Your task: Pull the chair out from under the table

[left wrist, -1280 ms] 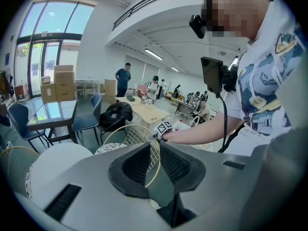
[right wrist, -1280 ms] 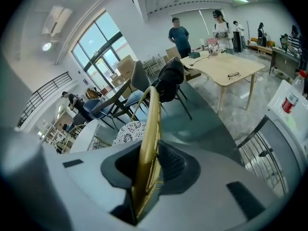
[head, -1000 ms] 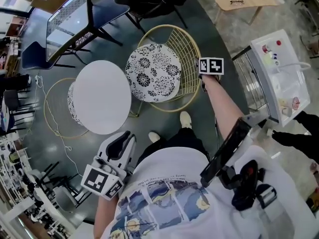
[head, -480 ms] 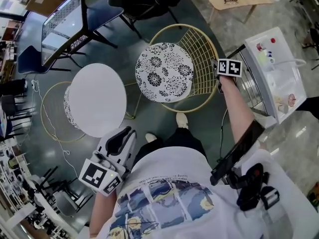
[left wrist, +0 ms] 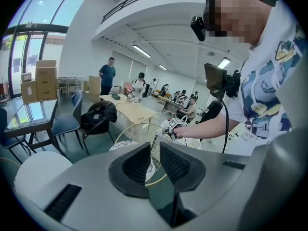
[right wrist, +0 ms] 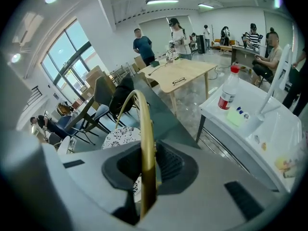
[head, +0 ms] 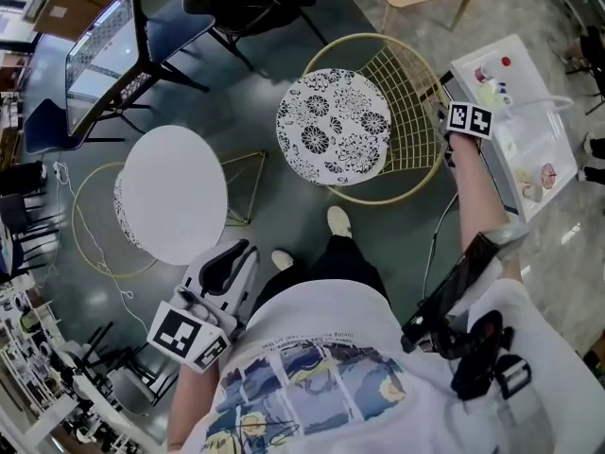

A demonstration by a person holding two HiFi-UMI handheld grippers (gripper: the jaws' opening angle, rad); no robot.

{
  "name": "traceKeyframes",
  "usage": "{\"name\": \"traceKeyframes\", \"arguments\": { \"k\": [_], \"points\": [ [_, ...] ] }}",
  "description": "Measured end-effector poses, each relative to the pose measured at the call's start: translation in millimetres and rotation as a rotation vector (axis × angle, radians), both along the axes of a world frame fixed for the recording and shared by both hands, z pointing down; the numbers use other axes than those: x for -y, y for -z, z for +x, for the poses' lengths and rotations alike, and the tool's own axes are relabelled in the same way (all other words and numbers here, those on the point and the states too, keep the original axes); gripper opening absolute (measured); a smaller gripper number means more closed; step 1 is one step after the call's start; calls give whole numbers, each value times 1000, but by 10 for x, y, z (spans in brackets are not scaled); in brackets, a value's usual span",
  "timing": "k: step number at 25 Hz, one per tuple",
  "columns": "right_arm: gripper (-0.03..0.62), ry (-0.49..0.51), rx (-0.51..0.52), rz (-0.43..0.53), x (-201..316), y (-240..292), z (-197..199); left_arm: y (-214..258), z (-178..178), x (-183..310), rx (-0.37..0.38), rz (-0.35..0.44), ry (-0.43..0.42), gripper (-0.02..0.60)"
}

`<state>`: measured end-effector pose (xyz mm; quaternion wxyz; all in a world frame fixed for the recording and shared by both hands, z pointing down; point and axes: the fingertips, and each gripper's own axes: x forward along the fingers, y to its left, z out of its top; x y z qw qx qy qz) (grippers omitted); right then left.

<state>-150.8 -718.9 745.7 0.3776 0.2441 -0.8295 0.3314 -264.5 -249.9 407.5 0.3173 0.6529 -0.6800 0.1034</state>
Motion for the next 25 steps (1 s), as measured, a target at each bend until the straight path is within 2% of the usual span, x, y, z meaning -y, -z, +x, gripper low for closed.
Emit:
{"name": "traceKeyframes", "arguments": {
  "k": [8, 11, 15, 21, 25],
  "points": [
    [61, -70, -20, 14, 335, -94, 234, -149, -91, -15, -15, -10, -11, 49],
    [63, -45, -32, 39, 303, -53, 222, -165, -94, -75, -24, -9, -17, 48],
    [74, -19, -42, 118, 261, 143, 312, -167, -12, -128, -34, 6, -38, 48],
    [75, -29, -29, 227, -45, 599, 720, -129, 117, -285, -30, 51, -80, 48],
    [74, -28, -2, 300, -544, 1003, 951, -55, 247, -502, -16, 103, -119, 48]
  ]
}}
